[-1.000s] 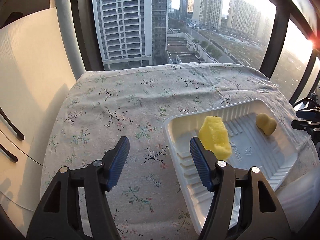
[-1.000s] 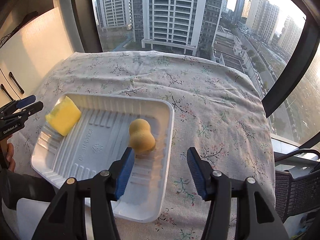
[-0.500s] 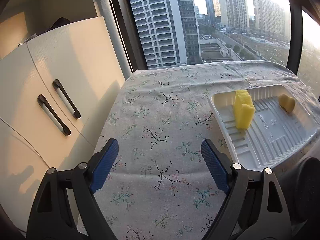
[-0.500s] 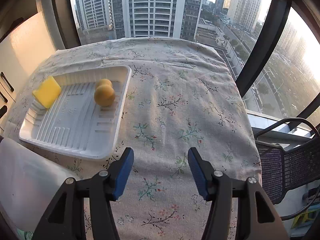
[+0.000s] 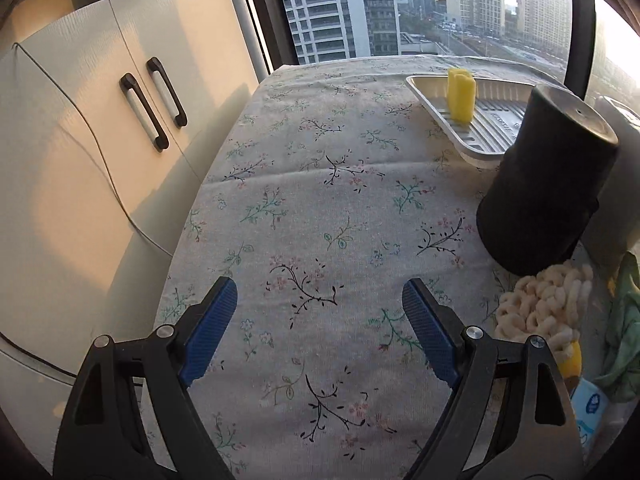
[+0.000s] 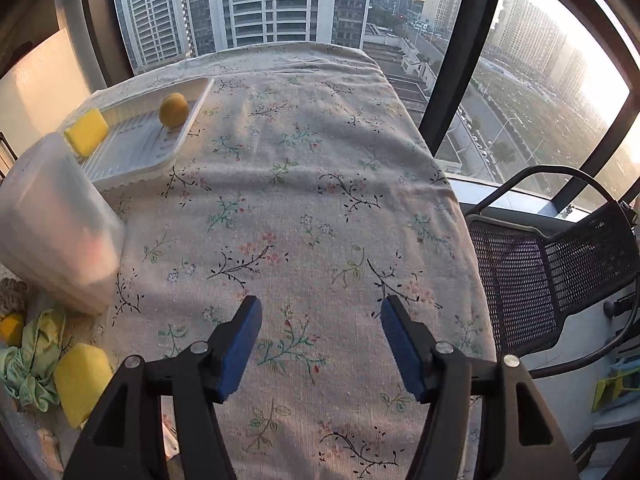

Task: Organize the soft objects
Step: 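Move both tools back toward the remaining soft items, then grasp the blue tissue pack with the left tool while the right tool grasps the cream tissue pack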

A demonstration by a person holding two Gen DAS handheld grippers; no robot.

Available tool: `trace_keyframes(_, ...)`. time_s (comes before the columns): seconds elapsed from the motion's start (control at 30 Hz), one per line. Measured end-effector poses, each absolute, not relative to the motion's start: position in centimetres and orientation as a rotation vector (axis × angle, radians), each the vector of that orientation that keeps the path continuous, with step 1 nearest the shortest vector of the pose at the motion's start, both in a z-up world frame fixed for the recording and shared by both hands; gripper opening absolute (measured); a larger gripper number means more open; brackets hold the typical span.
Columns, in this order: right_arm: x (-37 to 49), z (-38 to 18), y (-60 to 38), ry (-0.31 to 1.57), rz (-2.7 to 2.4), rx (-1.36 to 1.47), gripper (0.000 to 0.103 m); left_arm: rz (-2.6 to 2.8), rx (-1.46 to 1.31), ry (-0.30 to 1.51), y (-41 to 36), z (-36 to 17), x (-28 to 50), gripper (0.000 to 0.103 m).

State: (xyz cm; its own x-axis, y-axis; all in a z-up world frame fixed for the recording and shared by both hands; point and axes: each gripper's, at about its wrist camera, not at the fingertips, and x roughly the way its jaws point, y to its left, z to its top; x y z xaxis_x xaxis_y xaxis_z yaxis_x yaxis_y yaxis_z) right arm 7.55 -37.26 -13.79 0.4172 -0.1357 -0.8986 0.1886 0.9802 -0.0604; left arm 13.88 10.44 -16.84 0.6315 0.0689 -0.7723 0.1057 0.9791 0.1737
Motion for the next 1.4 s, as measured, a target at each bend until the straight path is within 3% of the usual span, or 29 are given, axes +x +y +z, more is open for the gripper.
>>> trace_keyframes(0.5,-3.0,-14.1,-32.3,1.125,-0.176,0.035,0.066,-0.221,0.209,0.92,7.9,-16.2,2.6,0.085)
trace_keyframes(0.7,-4.7,-13.8,-28.6,1.124,-0.055,0.082,0.072,-0.353,0.26,0.909,4.4,-15.8,-0.2,0.085)
trace_keyframes(0.93,-4.4,-12.9,-25.3,1.067,0.002,0.053,0.08,-0.416,0.291,0.906,1.3,-16.8,0.3,0.085)
trace_keyframes(1.4,-0.9,-14.7,-24.8,1.083,0.019,0.103,0.08,-0.488,0.275,1.01,-0.7,-19.4,3.0,0.085)
